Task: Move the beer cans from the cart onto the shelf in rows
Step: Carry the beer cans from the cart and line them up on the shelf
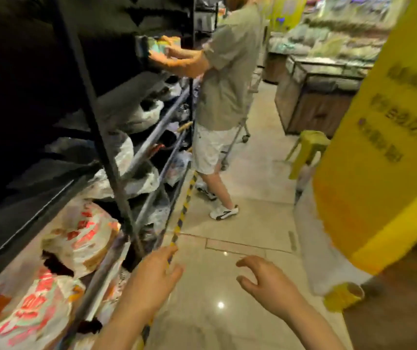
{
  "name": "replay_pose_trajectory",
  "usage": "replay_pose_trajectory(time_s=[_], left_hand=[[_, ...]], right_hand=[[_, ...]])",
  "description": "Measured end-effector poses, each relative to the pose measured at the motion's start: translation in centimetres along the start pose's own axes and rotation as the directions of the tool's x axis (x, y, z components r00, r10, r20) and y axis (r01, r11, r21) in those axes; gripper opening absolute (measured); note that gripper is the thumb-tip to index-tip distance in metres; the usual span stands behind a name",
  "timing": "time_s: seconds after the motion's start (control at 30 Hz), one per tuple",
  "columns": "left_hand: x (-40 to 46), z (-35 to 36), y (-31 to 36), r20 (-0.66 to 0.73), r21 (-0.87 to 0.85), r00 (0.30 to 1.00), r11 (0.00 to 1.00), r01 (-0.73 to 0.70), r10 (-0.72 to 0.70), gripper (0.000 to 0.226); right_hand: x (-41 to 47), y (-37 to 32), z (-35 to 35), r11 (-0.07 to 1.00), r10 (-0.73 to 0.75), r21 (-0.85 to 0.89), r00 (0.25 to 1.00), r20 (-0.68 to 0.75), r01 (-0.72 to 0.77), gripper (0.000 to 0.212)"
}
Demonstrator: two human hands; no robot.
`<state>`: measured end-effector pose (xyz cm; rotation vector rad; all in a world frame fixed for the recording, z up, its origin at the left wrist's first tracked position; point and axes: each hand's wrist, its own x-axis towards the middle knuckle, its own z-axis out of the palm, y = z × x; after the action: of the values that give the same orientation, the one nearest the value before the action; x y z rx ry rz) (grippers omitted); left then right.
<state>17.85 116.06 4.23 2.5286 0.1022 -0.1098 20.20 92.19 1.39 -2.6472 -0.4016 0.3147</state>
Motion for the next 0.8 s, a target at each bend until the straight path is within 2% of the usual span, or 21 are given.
replay_pose_trajectory(time_s=[0.1,0.27,0.47,0.6,0.7,0.8], left_hand=[[-0.2,4.9,6.5,0.109,0.008,0.984,0.990,-0.143,0.142,0.047],[-3.8,13.4,17.5,0.228,-0.119,0.907,0.935,-0.335,0.354,0.041],[-10.1,23.3,29.0,0.336,-0.272,0.812,0.875,-0.402,0.477,0.038],[-14.3,28.5,34.7,0.431,-0.305,0.746,0.860,-0.410,0.508,0.039],[-15.1,31.2,37.7,0.520,-0.288,0.706,0.877,-0.385,0.481,0.039],[-14.2,33.1,40.3,0.555,-0.274,0.704,0.896,-0.349,0.444,0.031]], right_hand=[[-7.3,6.2,-2.0,0.985,0.172,0.050,0.979,-0.111,-0.168,0.037],[-20.5,15.1,-4.7,0.908,0.417,0.141,0.886,-0.204,-0.395,0.035],[-34.6,24.0,-6.4,0.761,0.647,0.263,0.724,-0.239,-0.593,0.035],[-42.0,28.4,-7.7,0.671,0.738,0.360,0.628,-0.246,-0.648,0.035],[-44.9,31.4,-9.6,0.654,0.753,0.405,0.600,-0.268,-0.639,0.033],[-46.1,34.9,-11.5,0.656,0.749,0.469,0.583,-0.314,-0.591,0.033]])
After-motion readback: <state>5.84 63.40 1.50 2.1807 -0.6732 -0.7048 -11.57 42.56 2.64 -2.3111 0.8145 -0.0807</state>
